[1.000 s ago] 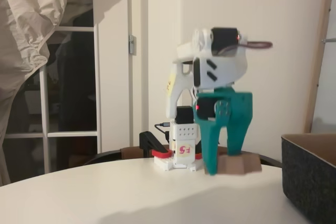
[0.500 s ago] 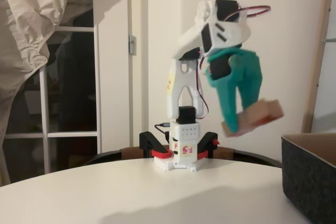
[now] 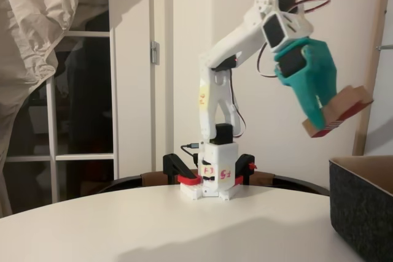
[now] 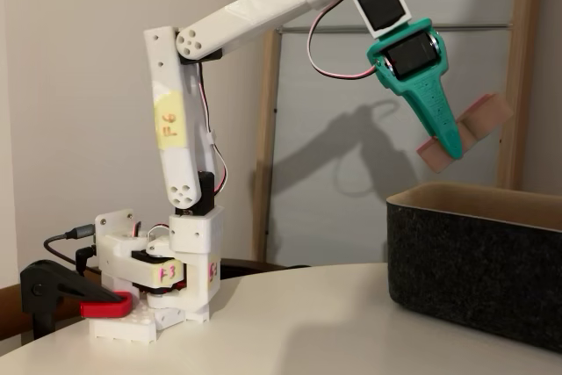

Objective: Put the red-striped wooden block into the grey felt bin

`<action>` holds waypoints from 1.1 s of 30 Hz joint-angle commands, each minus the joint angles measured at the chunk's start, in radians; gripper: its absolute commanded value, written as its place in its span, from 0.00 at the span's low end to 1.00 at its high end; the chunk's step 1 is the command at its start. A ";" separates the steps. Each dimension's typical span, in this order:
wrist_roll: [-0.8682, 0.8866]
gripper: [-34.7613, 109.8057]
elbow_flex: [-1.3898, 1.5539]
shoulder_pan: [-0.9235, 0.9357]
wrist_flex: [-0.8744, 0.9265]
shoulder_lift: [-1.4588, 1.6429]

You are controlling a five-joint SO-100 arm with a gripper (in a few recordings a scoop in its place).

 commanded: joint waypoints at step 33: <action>-0.241 0.32 -0.121 -0.179 -0.459 -0.360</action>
